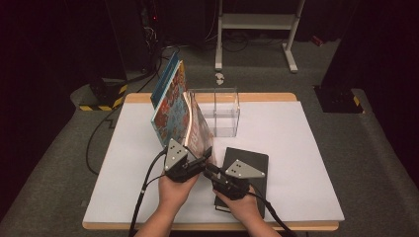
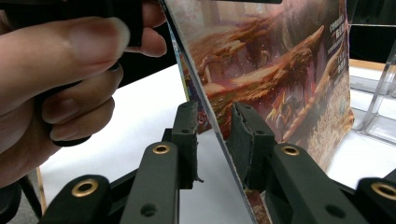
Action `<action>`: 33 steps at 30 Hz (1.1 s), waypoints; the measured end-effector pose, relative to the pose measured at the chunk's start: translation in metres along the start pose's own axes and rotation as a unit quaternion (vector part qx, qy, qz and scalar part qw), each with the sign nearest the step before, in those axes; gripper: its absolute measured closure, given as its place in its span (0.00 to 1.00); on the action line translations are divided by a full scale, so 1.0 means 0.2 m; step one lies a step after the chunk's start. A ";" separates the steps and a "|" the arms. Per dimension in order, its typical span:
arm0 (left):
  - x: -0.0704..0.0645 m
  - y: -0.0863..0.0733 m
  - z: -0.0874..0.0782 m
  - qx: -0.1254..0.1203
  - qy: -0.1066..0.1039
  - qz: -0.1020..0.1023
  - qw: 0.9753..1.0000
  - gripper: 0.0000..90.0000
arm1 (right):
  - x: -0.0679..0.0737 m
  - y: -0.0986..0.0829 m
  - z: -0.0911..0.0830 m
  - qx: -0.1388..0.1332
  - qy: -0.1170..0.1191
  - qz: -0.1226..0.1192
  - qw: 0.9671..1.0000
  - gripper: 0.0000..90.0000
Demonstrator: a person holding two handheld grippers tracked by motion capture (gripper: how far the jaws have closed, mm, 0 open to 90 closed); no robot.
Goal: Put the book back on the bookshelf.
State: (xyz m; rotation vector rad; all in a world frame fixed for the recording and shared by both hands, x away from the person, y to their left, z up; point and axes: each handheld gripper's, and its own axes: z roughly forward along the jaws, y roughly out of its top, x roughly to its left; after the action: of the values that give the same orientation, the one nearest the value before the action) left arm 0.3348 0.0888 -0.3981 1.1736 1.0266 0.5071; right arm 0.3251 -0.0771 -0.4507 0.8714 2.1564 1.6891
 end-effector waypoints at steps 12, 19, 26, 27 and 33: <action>-0.01 0.05 -0.03 -0.014 0.022 0.038 0.999 0.92 | -0.12 0.02 -0.19 0.003 -0.042 0.002 0.999 0.62; 0.01 0.05 -0.07 -0.014 0.022 0.064 0.998 0.93 | -0.30 -0.02 -0.36 0.016 -0.117 -0.004 0.993 0.61; 0.02 0.06 -0.06 -0.010 0.018 0.076 0.997 0.91 | -0.40 -0.09 -0.42 0.024 -0.146 0.005 0.989 0.60; 0.03 0.07 -0.06 -0.013 0.020 0.077 0.997 0.90 | -0.41 -0.10 -0.43 0.025 -0.143 0.008 0.989 0.60; 0.05 0.09 -0.02 -0.011 0.027 0.068 0.997 0.85 | -0.45 -0.12 -0.45 0.025 -0.139 0.023 0.990 0.60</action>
State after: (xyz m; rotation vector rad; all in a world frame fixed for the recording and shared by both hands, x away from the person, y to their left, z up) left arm 0.3388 0.1062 -0.3855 1.2222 0.9892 0.6591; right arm 0.3396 -0.2065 -0.4615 1.1065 2.0107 1.4410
